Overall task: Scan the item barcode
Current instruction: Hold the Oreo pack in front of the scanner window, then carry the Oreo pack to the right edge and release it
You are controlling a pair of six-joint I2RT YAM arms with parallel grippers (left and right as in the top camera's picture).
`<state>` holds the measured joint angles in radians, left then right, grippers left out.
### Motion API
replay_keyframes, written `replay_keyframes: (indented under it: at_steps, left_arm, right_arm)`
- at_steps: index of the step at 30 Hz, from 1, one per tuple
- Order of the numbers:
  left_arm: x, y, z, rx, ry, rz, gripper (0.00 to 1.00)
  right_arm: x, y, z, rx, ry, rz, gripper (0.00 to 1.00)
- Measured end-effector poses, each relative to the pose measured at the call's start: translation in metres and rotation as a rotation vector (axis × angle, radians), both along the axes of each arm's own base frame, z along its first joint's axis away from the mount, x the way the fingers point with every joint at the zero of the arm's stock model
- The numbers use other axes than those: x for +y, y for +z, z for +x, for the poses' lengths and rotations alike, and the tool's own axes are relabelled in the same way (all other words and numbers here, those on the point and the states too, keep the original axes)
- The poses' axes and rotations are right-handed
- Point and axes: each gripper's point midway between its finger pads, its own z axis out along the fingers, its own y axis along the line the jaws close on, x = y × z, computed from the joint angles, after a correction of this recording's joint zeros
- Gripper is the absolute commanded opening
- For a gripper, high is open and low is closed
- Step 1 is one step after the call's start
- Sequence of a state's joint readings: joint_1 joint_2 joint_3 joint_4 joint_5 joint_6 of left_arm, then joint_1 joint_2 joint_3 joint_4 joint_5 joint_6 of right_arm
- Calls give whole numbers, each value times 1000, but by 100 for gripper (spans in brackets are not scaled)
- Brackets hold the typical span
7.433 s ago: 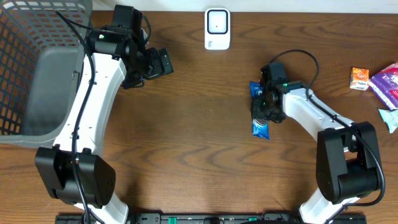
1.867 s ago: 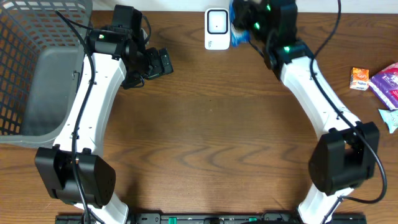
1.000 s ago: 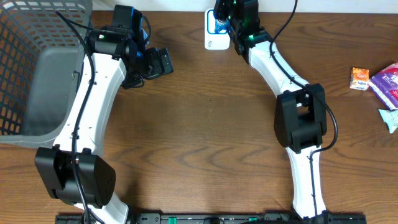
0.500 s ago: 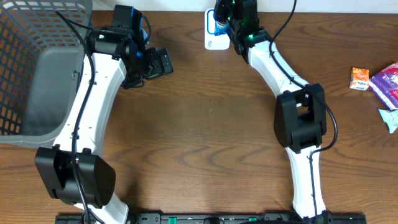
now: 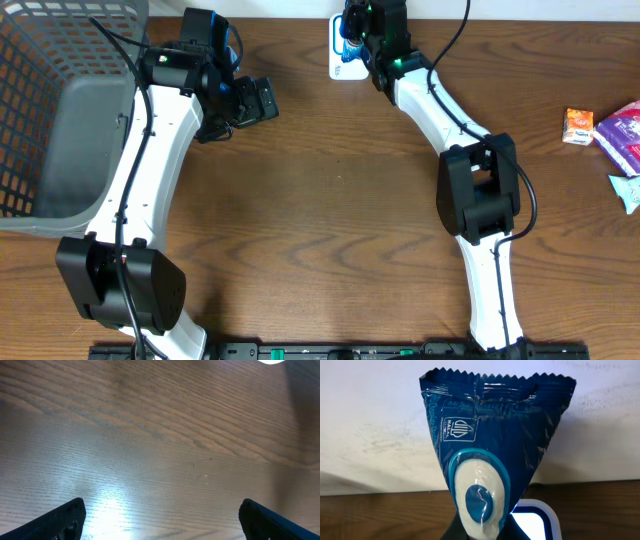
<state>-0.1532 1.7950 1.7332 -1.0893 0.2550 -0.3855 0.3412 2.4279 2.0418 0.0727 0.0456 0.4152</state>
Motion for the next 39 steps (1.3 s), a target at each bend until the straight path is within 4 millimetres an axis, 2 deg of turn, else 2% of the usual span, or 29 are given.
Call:
replay_keyframes:
  at_steps: [5, 9, 13, 17, 21, 22, 26, 27, 28, 29, 33, 34, 39]
  left_arm:
    - [0, 0, 0, 0, 0, 0, 98]
    - [0, 0, 0, 0, 0, 0, 98]
    - [0, 0, 0, 0, 0, 0, 98]
    - [0, 0, 0, 0, 0, 0, 98]
    - [0, 0, 0, 0, 0, 0, 98]
    - [0, 0, 0, 0, 0, 0, 98]
    - [0, 0, 0, 0, 0, 0, 98]
    - [0, 0, 0, 0, 0, 0, 98]
    - [0, 0, 0, 0, 0, 0, 98]
    - [0, 0, 0, 0, 0, 0, 98]
    - [0, 0, 0, 0, 0, 0, 98]
    - [0, 0, 0, 0, 0, 0, 98]
    - [0, 0, 0, 0, 0, 0, 98]
  right_arm:
    - [-12, 0, 3, 28, -14, -16, 1]
    - [-39, 15, 12, 33, -54, -18, 1]
    - [-87, 24, 21, 51, -124, -22, 1]
    - [-151, 14, 16, 148, -234, -55, 1]
    - [-229, 1, -8, 292, -422, -138, 1]
    - [-253, -2, -19, 335, -484, -168, 1]
    - [-320, -7, -55, 458, -652, -254, 1]
    - [-344, -10, -70, 511, -707, -282, 1]
    - [-351, -13, -77, 536, -724, -293, 1]
    - [-369, -18, -90, 582, -765, -305, 1]
    - [-416, -30, -127, 698, -886, -288, 2]
    - [-433, -33, -139, 728, -934, -268, 2]
    - [-481, -40, -175, 799, -1059, -209, 1]
